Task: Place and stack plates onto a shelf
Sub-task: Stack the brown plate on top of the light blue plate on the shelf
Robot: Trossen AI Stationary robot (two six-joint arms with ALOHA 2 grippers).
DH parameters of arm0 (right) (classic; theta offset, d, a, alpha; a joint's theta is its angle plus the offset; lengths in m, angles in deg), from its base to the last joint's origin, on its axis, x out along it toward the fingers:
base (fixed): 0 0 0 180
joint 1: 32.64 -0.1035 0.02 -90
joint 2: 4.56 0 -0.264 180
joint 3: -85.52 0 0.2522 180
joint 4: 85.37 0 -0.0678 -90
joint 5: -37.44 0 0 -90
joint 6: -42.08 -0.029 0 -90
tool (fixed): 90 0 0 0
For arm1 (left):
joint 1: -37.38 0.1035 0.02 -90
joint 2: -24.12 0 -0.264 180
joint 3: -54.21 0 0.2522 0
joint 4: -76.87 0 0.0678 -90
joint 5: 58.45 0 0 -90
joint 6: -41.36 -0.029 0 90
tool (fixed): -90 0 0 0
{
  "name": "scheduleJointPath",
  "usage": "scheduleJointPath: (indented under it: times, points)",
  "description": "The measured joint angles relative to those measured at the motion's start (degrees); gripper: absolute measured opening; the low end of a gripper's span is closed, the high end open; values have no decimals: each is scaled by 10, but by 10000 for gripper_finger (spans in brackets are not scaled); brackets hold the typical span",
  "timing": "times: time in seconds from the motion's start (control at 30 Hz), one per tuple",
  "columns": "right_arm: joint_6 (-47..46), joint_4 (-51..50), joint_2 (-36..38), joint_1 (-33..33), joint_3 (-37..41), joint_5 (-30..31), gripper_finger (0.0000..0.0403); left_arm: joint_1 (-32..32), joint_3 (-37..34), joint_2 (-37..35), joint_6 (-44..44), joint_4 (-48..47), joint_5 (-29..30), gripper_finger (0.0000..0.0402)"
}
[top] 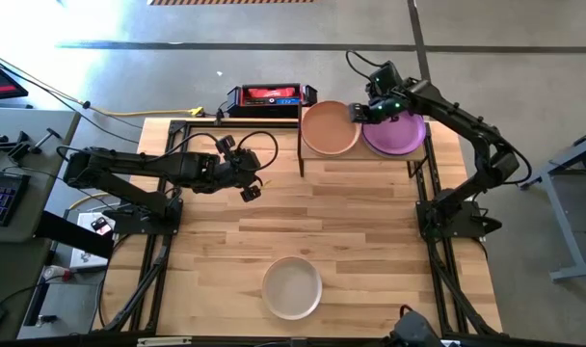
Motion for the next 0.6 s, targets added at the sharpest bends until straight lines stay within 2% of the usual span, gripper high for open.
scheduleJointPath:
  times: [0.33,0.6]
  points:
    - [11,3,0,0,0,-2,0,0,0,0,0,0,0,142]
    - [10,5,0,0,0,-27,1,0,0,0,0,0,0,142]
